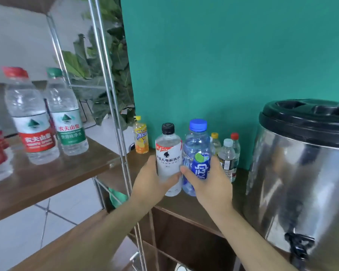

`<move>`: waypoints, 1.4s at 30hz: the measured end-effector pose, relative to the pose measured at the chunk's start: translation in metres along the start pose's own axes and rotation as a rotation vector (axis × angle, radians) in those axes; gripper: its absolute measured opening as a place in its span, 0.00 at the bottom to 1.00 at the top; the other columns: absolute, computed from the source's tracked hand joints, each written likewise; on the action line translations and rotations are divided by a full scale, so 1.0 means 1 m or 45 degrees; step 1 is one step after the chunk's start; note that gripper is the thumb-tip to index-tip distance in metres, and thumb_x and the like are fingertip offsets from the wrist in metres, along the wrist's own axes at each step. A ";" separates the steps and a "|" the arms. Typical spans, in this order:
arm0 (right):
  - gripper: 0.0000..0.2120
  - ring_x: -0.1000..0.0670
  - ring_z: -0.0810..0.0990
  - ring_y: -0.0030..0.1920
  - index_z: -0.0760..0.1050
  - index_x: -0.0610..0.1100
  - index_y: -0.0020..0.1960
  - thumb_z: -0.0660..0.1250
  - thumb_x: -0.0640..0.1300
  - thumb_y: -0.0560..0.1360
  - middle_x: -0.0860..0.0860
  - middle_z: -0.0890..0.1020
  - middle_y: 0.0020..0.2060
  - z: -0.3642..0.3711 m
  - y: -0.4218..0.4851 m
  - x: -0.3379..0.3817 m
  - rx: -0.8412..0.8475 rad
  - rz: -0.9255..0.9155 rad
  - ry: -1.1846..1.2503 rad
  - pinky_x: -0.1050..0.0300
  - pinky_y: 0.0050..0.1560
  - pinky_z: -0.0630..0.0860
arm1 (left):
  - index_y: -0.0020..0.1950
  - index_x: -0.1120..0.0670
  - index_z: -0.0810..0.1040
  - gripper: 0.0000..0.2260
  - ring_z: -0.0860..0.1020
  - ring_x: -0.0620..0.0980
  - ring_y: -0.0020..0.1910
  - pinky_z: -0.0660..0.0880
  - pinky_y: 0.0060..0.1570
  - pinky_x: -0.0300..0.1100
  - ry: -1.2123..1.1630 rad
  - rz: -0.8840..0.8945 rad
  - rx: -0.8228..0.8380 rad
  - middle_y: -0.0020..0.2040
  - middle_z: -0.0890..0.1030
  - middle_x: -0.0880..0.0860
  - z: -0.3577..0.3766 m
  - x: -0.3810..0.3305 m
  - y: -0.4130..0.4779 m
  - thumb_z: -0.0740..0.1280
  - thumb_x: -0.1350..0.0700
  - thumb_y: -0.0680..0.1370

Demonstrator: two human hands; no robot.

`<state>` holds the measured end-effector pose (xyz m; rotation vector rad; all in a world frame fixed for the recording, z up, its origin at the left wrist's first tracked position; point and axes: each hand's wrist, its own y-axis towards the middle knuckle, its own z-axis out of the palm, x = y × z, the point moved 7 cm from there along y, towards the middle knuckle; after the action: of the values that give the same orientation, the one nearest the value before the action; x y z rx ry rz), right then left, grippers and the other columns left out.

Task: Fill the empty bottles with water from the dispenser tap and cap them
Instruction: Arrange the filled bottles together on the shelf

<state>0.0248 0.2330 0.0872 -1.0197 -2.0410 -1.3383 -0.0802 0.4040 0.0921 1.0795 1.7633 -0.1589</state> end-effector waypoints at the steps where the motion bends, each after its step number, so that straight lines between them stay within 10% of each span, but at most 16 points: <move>1: 0.27 0.54 0.83 0.51 0.71 0.58 0.59 0.75 0.69 0.69 0.61 0.82 0.50 -0.009 -0.002 0.022 -0.013 -0.059 0.025 0.51 0.48 0.81 | 0.65 0.41 0.72 0.27 0.81 0.35 0.55 0.81 0.53 0.44 0.008 0.027 -0.025 0.58 0.82 0.37 -0.020 -0.016 -0.010 0.78 0.39 0.70; 10: 0.31 0.55 0.84 0.50 0.75 0.59 0.60 0.71 0.75 0.64 0.62 0.85 0.50 0.007 -0.016 0.226 0.329 -0.298 0.415 0.48 0.52 0.81 | 0.57 0.42 0.73 0.20 0.80 0.30 0.44 0.76 0.35 0.28 0.295 0.149 -0.445 0.46 0.80 0.35 -0.234 -0.104 -0.085 0.78 0.41 0.72; 18: 0.29 0.53 0.84 0.52 0.75 0.57 0.61 0.76 0.70 0.67 0.58 0.84 0.54 0.119 -0.060 0.321 0.704 -0.321 0.536 0.46 0.57 0.81 | 0.62 0.53 0.75 0.25 0.82 0.50 0.50 0.77 0.42 0.44 0.456 -0.111 -0.802 0.55 0.83 0.49 -0.345 -0.059 -0.127 0.77 0.42 0.72; 32: 0.35 0.52 0.82 0.58 0.71 0.56 0.69 0.71 0.72 0.68 0.57 0.82 0.60 0.191 -0.101 0.347 0.789 -0.385 0.569 0.48 0.58 0.80 | 0.75 0.58 0.64 0.34 0.69 0.58 0.64 0.72 0.58 0.52 0.432 -0.277 -1.164 0.64 0.72 0.59 -0.370 -0.002 -0.149 0.76 0.48 0.75; 42: 0.39 0.49 0.75 0.71 0.55 0.52 0.84 0.71 0.54 0.80 0.50 0.70 0.75 0.184 -0.116 0.337 0.774 -0.514 0.571 0.48 0.70 0.76 | 0.83 0.56 0.50 0.42 0.65 0.57 0.73 0.70 0.68 0.55 0.505 -0.208 -1.238 0.75 0.63 0.57 -0.361 0.000 -0.160 0.73 0.51 0.78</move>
<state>-0.2701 0.4809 0.1980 -0.0369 -2.1366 -0.8976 -0.4435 0.5087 0.2055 0.2558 1.9147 0.7907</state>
